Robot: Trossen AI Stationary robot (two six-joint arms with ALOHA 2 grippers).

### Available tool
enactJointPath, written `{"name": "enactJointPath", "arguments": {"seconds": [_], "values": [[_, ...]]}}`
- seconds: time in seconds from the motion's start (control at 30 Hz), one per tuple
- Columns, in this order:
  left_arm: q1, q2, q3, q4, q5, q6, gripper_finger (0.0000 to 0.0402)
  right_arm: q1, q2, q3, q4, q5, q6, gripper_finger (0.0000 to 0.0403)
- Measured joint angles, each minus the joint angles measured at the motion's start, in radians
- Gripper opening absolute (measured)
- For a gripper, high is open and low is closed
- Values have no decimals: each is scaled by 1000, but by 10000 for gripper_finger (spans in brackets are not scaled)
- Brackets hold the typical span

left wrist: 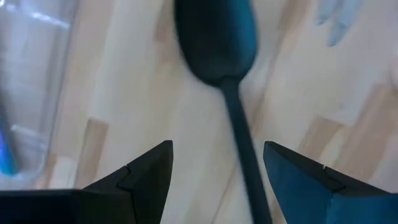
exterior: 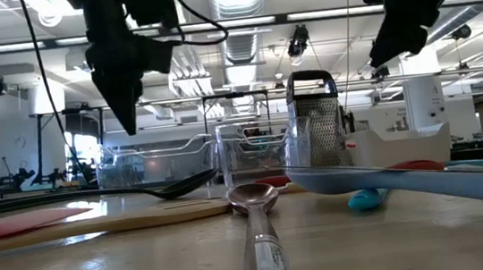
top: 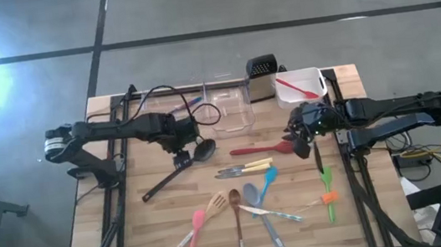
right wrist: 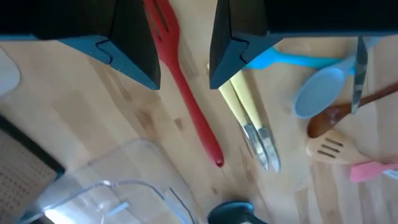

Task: Pick & Place Kitchen Items
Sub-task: Put the black serving spoon into the right transparent bin

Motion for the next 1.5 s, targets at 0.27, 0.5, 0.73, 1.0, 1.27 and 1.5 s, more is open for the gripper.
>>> {"name": "enactJointPath", "arguments": {"seconds": [0.27, 0.5, 0.73, 1.0, 1.27, 1.5], "values": [[0, 1, -129, 121, 0, -98, 255, 1, 25, 0, 34, 17, -31, 129], [0, 1, -220, 225, 57, -154, 255, 0, 23, 0, 33, 16, -33, 134], [0, 1, -299, 322, 117, -185, 255, 0, 25, 0, 33, 16, -36, 123], [0, 9, -366, 399, 117, -205, 255, 0, 24, 0, 34, 19, -37, 130], [0, 36, -406, 453, 107, -224, 220, 0, 23, 0, 34, 40, -37, 127], [0, 19, -375, 437, 134, -245, 75, 0, 23, -1, 33, 40, -37, 116]]}}
